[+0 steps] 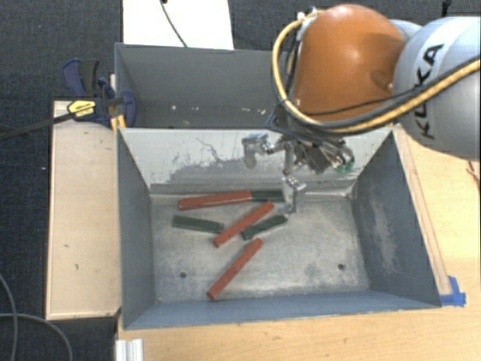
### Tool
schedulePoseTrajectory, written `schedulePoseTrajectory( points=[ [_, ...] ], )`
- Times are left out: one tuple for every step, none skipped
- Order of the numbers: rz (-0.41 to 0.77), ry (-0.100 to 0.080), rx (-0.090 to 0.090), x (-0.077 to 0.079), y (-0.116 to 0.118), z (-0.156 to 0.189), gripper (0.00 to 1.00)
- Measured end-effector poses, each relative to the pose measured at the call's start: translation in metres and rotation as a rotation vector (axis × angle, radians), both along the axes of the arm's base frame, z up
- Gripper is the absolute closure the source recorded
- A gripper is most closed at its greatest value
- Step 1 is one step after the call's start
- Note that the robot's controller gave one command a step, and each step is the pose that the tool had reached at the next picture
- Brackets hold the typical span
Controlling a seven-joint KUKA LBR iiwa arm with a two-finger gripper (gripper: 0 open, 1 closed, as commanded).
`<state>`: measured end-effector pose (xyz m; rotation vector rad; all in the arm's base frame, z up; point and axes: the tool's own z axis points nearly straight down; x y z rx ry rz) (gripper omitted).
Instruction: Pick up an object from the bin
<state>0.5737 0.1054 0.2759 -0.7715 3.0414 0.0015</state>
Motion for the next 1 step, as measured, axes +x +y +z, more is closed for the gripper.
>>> schedulePoseTrajectory(
  points=[
    [-0.075,0.009,-0.002,-0.0006,-0.0253,-0.2095,0.0]
  ],
)
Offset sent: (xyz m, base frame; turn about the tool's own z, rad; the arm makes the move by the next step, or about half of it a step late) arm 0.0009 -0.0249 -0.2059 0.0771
